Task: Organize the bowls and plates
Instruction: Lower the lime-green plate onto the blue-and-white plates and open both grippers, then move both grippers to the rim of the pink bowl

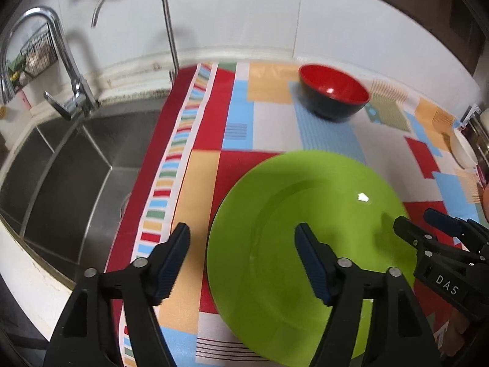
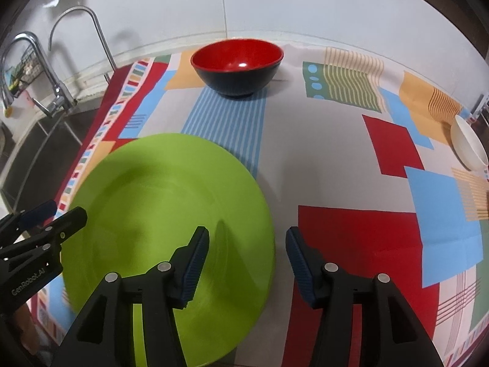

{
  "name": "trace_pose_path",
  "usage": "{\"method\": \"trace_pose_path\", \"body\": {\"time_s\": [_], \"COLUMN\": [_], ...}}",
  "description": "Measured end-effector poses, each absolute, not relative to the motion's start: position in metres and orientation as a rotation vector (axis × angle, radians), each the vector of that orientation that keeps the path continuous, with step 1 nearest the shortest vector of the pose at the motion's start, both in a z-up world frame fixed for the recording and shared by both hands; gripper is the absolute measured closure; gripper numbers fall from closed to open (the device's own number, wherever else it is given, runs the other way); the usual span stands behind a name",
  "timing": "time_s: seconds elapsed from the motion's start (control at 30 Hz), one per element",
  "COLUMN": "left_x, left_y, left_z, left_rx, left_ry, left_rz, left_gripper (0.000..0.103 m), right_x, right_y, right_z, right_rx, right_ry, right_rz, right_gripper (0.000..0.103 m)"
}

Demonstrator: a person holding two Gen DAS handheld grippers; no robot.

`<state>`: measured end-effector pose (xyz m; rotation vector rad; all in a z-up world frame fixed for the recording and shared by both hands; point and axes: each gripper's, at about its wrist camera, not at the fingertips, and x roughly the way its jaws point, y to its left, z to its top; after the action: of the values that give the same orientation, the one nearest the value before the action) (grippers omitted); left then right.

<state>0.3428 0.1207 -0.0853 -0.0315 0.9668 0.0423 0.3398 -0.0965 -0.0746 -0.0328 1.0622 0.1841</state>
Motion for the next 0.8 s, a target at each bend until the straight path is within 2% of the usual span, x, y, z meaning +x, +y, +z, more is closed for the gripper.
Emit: {"method": "trace_pose_path", "body": {"time_s": [0.27, 0.47, 0.67, 0.8], "left_x": [0.338, 0.336, 0.338, 0.341], "left_y": [0.096, 0.064, 0.027, -0.001], "left_z": [-0.053, -0.027, -0.011, -0.001], "left_rx": [-0.002, 0.040, 0.069, 0.086], "left_ry": [0.870, 0.778, 0.717, 0.683], "left_rz": [-0.009, -0.069, -0.163, -0.223], "left_gripper": [0.019, 0.011, 0.011, 0.011], "right_x": [0.327, 0.318, 0.304, 0.297], "right_y": [-0.120, -0.144, -0.179, -0.208], "right_z": [-0.041, -0.021, -0.005, 0.000], "right_rx": [-0.020, 0.012, 0.028, 0.055], "right_ry": [0.966, 0.921, 0.871, 0.856], "right_rz": [0.137, 0.094, 0.018, -0.039], "right_gripper": [0.030, 0.027, 0.027, 0.024]}}
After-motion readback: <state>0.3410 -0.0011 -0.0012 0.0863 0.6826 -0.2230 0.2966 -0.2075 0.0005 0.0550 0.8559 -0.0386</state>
